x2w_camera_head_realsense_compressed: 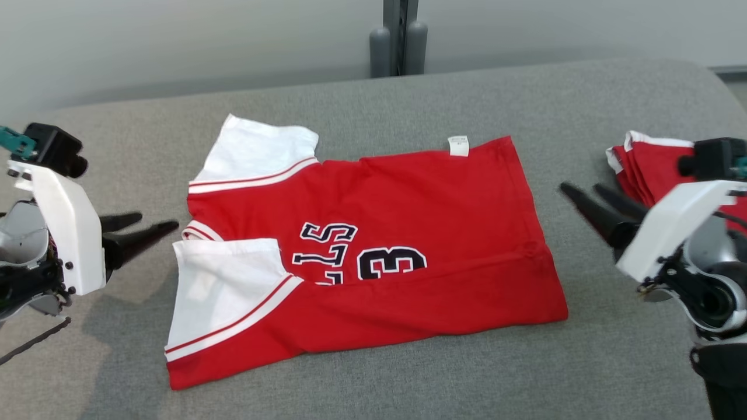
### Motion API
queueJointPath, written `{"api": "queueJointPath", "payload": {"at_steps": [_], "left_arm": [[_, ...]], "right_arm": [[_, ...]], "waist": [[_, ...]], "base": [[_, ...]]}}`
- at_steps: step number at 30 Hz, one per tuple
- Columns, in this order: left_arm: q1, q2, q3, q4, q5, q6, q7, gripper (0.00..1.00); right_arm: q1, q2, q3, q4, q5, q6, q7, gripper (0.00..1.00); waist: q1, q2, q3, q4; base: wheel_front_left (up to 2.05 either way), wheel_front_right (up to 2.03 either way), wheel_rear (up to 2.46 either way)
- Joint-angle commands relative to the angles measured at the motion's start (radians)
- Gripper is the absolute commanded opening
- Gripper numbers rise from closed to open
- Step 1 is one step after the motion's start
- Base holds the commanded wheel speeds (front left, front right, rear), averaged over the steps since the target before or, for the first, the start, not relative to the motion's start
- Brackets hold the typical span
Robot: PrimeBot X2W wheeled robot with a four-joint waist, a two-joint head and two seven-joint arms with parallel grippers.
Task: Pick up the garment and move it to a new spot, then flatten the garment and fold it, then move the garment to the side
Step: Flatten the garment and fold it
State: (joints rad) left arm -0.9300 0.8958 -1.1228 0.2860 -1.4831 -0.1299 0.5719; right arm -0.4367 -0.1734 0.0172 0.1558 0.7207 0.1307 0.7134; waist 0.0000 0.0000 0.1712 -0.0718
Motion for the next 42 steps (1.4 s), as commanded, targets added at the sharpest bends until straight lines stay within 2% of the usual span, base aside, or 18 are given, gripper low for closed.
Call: {"api": "queueJointPath", "payload": {"at_steps": [1,5,8,10,13,15,18,24,28,32,42], "left_arm": [[0.025,-0.004,0.017,0.002,0.019,-0.001,-0.072,1.00],[0.103,-0.013,0.039,0.028,0.063,0.000,-0.279,1.00],[0.166,-0.022,0.062,0.026,0.079,0.023,-0.418,1.00],[0.208,-0.020,0.074,0.017,0.098,0.052,-0.508,1.00],[0.265,-0.013,0.083,0.004,0.158,0.125,-0.652,1.00],[0.315,-0.031,0.095,-0.012,0.160,0.166,-0.740,1.00],[0.401,-0.059,0.124,-0.039,0.132,0.204,-0.810,1.00],[0.540,-0.141,0.197,-0.057,0.220,0.298,-0.837,1.00],[0.639,-0.200,0.267,-0.053,0.300,0.338,-0.837,1.00],[0.689,-0.226,0.264,-0.020,0.330,0.350,-0.836,1.00],[0.667,-0.259,0.216,0.049,0.294,0.299,-0.724,1.00]], "right_arm": [[0.018,-0.025,-0.002,-0.017,-0.025,0.000,-0.069,1.00],[0.093,-0.042,0.013,-0.046,-0.070,0.000,-0.263,1.00],[0.151,-0.052,0.011,-0.069,-0.100,0.000,-0.386,1.00],[0.194,-0.033,0.002,-0.076,-0.107,0.000,-0.458,1.00],[0.244,-0.018,-0.015,-0.082,-0.126,0.000,-0.538,1.00],[0.279,0.005,-0.021,-0.074,-0.133,0.000,-0.578,1.00],[0.325,0.026,-0.014,-0.046,-0.142,0.000,-0.617,1.00],[0.364,0.057,0.017,0.060,-0.144,0.000,-0.671,1.00],[0.338,0.049,0.045,0.141,-0.148,0.000,-0.673,1.00],[0.299,0.045,0.059,0.231,-0.148,0.000,-0.648,1.00],[0.222,0.045,0.085,0.365,-0.117,0.000,-0.578,1.00]], "waist": [[0.0000,0.0000,-0.040,0.008],[0.0000,0.0000,-0.081,0.018],[0.0000,0.0000,-0.091,0.024],[0.0000,0.0000,-0.094,0.029],[0.0000,0.0000,-0.094,0.034],[0.0000,0.0000,-0.093,0.036],[0.0000,0.0000,-0.092,0.036],[0.0000,0.0000,-0.089,0.039],[0.0000,0.0000,-0.091,0.037],[0.0000,0.0000,-0.089,0.041],[0.0000,0.0000,-0.070,0.061]], "base": [[0.00,0.00,0.00],[0.00,0.00,0.00],[0.00,0.00,0.00],[0.00,0.00,0.00],[0.00,0.00,0.00],[0.00,0.00,0.00],[0.00,0.00,0.00],[0.00,0.00,0.00],[0.00,0.00,0.00],[0.00,0.00,0.00],[0.00,0.00,0.00]]}}
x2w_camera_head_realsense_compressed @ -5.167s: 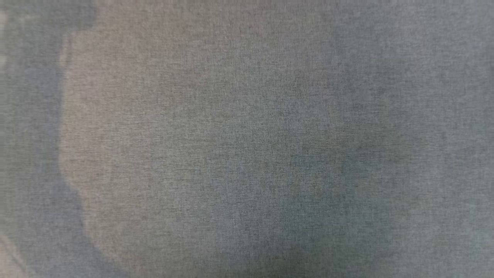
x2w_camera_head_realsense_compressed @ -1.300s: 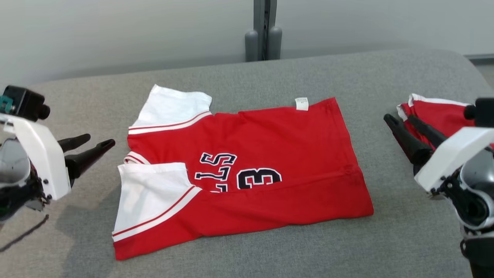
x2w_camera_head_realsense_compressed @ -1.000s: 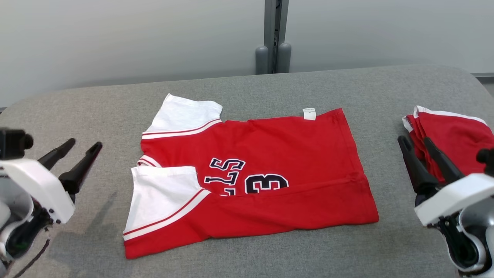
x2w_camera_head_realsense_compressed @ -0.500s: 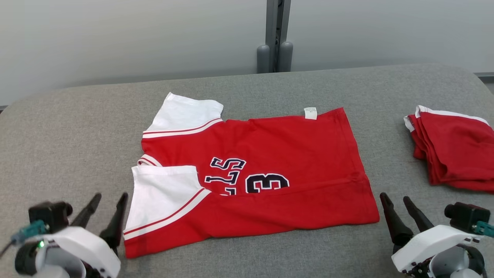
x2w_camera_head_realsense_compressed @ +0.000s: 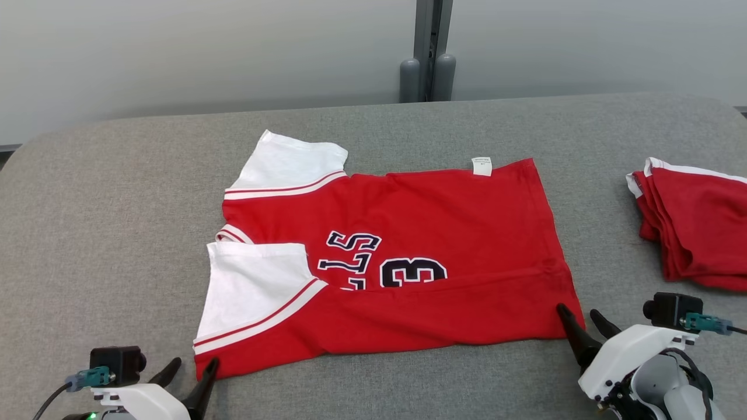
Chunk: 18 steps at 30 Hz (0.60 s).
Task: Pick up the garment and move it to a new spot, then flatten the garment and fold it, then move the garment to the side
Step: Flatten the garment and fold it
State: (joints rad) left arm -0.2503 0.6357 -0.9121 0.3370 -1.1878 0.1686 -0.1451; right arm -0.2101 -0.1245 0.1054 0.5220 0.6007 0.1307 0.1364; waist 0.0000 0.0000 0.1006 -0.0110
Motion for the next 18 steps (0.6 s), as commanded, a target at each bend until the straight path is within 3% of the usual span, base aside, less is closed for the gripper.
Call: {"api": "queueJointPath", "payload": {"at_steps": [1,10,11,12,13,14,15,18], "left_arm": [[-0.016,0.000,-0.003,0.009,0.000,-0.006,0.008,1.00],[-0.065,-0.042,-0.040,0.079,-0.016,-0.080,0.094,1.00],[-0.067,-0.045,-0.041,0.083,-0.019,-0.087,0.097,1.00],[-0.068,-0.046,-0.041,0.088,-0.019,-0.090,0.099,0.92],[-0.072,-0.046,-0.042,0.095,-0.015,-0.093,0.098,0.60],[-0.076,-0.047,-0.044,0.100,-0.012,-0.098,0.097,0.15],[-0.078,-0.050,-0.046,0.104,-0.011,-0.100,0.097,0.00],[-0.084,-0.049,-0.037,0.114,-0.013,-0.109,0.085,0.00]], "right_arm": [[-0.010,-0.004,0.002,0.006,0.003,0.000,0.008,1.00],[-0.053,0.010,0.041,0.076,0.026,0.000,0.054,1.00],[-0.056,0.011,0.045,0.080,0.028,0.000,0.056,0.89],[-0.058,0.012,0.049,0.084,0.031,0.000,0.056,0.56],[-0.060,0.011,0.052,0.087,0.034,0.000,0.055,0.38],[-0.062,0.011,0.055,0.091,0.036,0.000,0.053,0.15],[-0.063,0.010,0.058,0.093,0.038,0.000,0.050,0.03],[-0.067,0.003,0.067,0.094,0.050,0.000,0.039,0.00]], "waist": [[0.0000,0.0000,0.004,0.001],[0.0000,0.0000,0.022,0.007],[0.0000,0.0000,0.022,0.008],[0.0000,0.0000,0.022,0.008],[0.0000,0.0000,0.023,0.008],[0.0000,0.0000,0.023,0.009],[0.0000,0.0000,0.022,0.009],[0.0000,0.0000,0.019,0.011]], "base": [[0.00,0.00,0.00],[0.00,0.00,0.00],[0.00,0.00,0.00],[0.00,0.00,0.00],[0.00,0.00,0.00],[0.00,0.00,0.00],[0.00,0.00,0.00],[0.00,0.00,0.00]]}}
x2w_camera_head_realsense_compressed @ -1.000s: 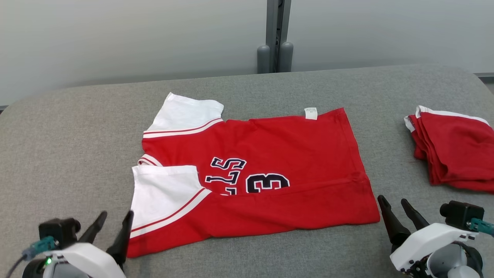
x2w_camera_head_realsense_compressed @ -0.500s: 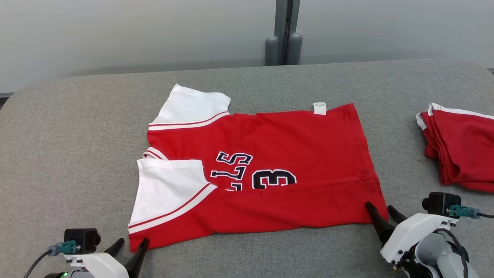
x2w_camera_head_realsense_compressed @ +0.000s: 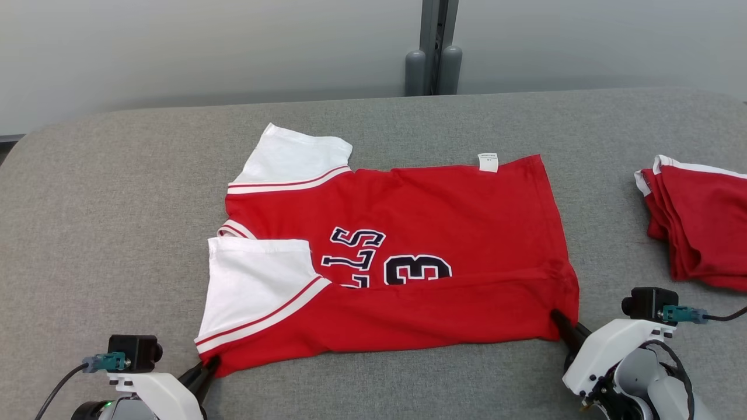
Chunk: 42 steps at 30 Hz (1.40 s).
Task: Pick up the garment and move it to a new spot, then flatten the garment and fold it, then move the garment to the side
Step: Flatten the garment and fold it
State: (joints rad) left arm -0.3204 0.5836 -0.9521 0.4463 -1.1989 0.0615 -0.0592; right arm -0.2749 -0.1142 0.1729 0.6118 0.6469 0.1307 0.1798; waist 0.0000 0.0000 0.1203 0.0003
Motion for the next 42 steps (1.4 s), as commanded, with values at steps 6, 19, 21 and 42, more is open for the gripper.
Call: {"api": "queueJointPath", "payload": {"at_steps": [6,19,21,42], "left_arm": [[-0.013,0.030,0.004,-0.012,0.007,-0.008,-0.003,0.00],[0.085,0.156,-0.035,-0.225,-0.020,0.041,0.103,0.00],[0.094,0.167,-0.038,-0.242,-0.022,0.048,0.112,0.00],[0.170,0.259,-0.051,-0.404,-0.068,0.134,0.188,1.00]], "right_arm": [[0.007,-0.028,0.009,-0.024,0.083,0.000,-0.001,0.00],[0.131,-0.118,0.009,-0.147,0.270,0.000,0.151,0.00],[0.144,-0.124,0.003,-0.156,0.274,0.000,0.160,0.00],[0.300,-0.077,-0.185,-0.318,0.206,0.000,0.399,1.00]], "waist": [[0.0000,0.0000,-0.023,0.004],[0.0000,0.0000,-0.072,0.010],[0.0000,0.0000,-0.074,0.009],[0.0000,0.0000,-0.085,0.004]], "base": [[0.00,0.00,0.00],[0.00,0.00,0.00],[0.00,0.00,0.00],[0.00,0.00,0.00]]}}
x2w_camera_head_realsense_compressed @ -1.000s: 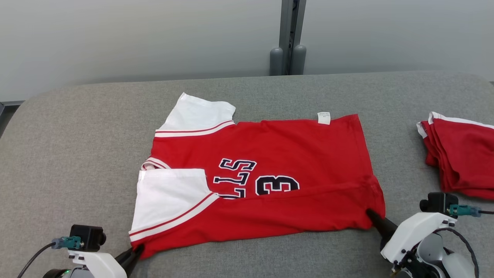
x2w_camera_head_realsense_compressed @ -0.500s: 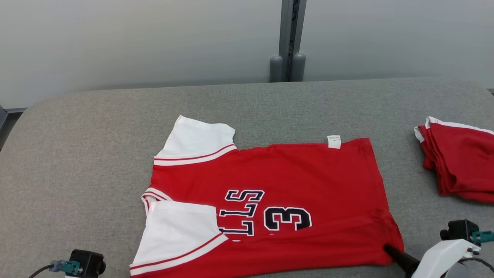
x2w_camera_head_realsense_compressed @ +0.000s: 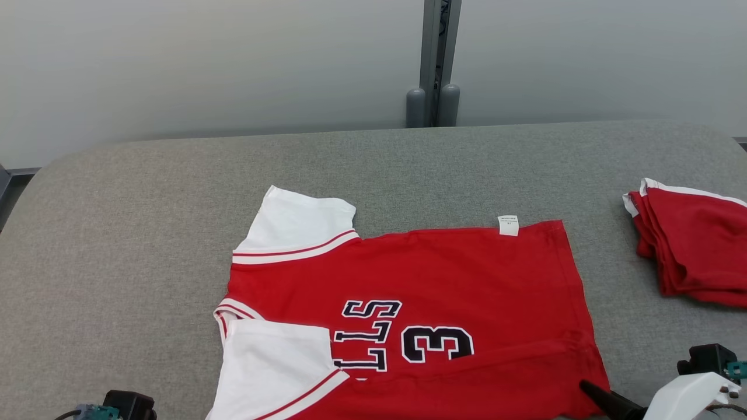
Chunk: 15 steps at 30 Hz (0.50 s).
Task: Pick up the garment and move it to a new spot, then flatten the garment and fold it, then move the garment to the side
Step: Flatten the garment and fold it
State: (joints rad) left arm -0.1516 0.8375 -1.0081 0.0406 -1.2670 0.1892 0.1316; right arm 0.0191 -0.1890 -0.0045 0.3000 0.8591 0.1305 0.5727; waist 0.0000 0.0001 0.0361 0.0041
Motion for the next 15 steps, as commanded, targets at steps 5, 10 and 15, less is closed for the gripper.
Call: {"api": "queueJointPath", "payload": {"at_steps": [5,10,15], "left_arm": [[-0.019,0.018,0.015,0.001,0.019,0.010,-0.018,1.00],[-0.071,0.034,0.042,-0.005,0.062,0.013,-0.051,1.00],[-0.178,0.044,0.073,0.027,0.103,-0.009,-0.042,1.00]], "right_arm": [[0.035,0.014,-0.064,-0.074,-0.049,0.000,0.046,1.00],[0.027,0.037,-0.118,-0.195,-0.103,0.000,0.019,1.00],[-0.038,0.063,-0.145,-0.254,-0.180,0.000,-0.015,1.00]], "waist": [[0.0000,-0.0001,-0.005,-0.002],[0.0000,-0.0001,-0.002,-0.008],[0.0000,-0.0001,0.019,-0.015]], "base": [[0.00,0.00,0.00],[0.00,0.00,0.00],[0.00,0.00,0.00]]}}
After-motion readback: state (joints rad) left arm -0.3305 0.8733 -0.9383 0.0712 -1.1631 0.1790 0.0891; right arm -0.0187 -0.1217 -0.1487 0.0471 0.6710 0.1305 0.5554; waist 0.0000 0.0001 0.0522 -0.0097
